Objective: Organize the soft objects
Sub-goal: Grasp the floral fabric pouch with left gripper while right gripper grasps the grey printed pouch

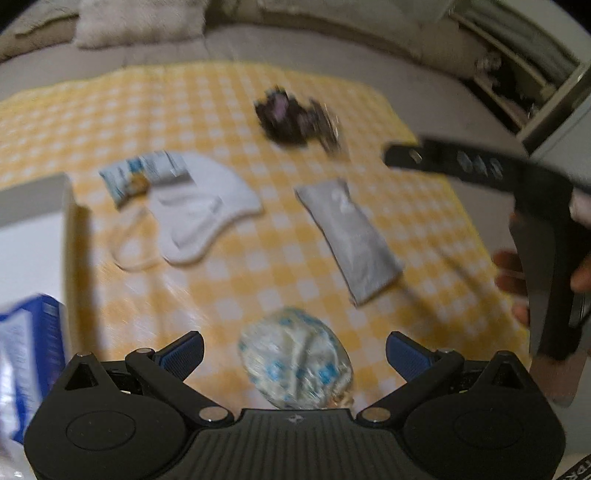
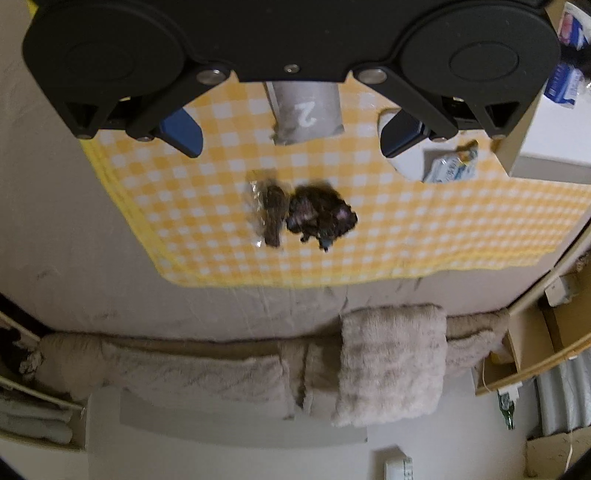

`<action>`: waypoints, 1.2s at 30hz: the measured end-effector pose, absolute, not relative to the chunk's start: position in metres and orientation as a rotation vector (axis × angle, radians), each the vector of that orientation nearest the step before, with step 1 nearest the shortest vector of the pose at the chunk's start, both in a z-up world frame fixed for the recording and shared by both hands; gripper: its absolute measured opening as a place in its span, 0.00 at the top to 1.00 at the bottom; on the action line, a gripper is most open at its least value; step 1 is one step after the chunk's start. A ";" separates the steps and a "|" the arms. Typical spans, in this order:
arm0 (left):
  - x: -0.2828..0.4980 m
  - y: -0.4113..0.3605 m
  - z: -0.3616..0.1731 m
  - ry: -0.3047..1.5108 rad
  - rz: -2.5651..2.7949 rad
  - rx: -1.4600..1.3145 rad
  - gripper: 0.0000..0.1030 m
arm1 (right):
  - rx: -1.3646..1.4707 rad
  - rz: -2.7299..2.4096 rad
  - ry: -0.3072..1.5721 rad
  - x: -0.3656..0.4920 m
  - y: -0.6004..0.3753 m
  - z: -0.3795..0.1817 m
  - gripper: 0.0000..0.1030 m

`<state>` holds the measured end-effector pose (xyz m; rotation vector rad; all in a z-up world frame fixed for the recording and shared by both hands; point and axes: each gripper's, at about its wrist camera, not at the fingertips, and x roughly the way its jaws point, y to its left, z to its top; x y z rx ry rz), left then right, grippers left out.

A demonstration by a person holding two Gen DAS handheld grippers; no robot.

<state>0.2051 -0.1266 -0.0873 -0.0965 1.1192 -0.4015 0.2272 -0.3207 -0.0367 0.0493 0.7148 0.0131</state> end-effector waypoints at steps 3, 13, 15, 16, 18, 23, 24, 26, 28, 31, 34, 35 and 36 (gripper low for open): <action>0.203 -0.147 -0.107 1.159 -0.408 -0.064 0.00 | 0.019 0.019 0.767 0.239 -0.320 -0.052 0.00; 0.206 -0.176 -0.150 1.199 -0.355 0.100 0.00 | -0.142 0.128 0.945 0.265 -0.302 -0.097 0.00; 0.205 -0.175 -0.155 1.198 -0.362 0.152 0.00 | -0.161 0.140 0.974 0.269 -0.300 -0.104 0.01; 0.205 -0.175 -0.155 1.196 -0.366 0.173 0.00 | -0.163 0.147 0.984 0.271 -0.300 -0.106 0.02; 0.206 -0.171 -0.156 1.191 -0.374 0.181 0.00 | -0.160 0.171 1.012 0.274 -0.300 -0.112 0.09; 0.209 -0.161 -0.153 1.188 -0.392 0.164 0.13 | -0.193 0.184 1.076 0.280 -0.297 -0.128 0.21; 0.209 -0.161 -0.152 1.188 -0.396 0.162 0.15 | -0.197 0.183 1.086 0.281 -0.297 -0.131 0.25; 0.210 -0.158 -0.152 1.204 -0.416 0.147 0.23 | -0.198 0.181 1.106 0.281 -0.296 -0.134 0.30; 0.210 -0.157 -0.152 1.219 -0.425 0.143 0.30 | -0.189 0.177 1.113 0.281 -0.295 -0.133 0.31; 0.208 -0.158 -0.150 1.210 -0.435 0.168 0.32 | -0.185 0.188 1.130 0.279 -0.292 -0.130 0.38; 0.209 -0.156 -0.149 1.214 -0.442 0.151 0.35 | -0.191 0.195 1.146 0.274 -0.290 -0.128 0.44; 0.208 -0.154 -0.148 1.214 -0.444 0.142 0.37 | -0.188 0.199 1.153 0.272 -0.289 -0.127 0.45; 0.208 -0.153 -0.147 1.212 -0.444 0.135 0.37 | -0.186 0.204 1.158 0.270 -0.289 -0.126 0.46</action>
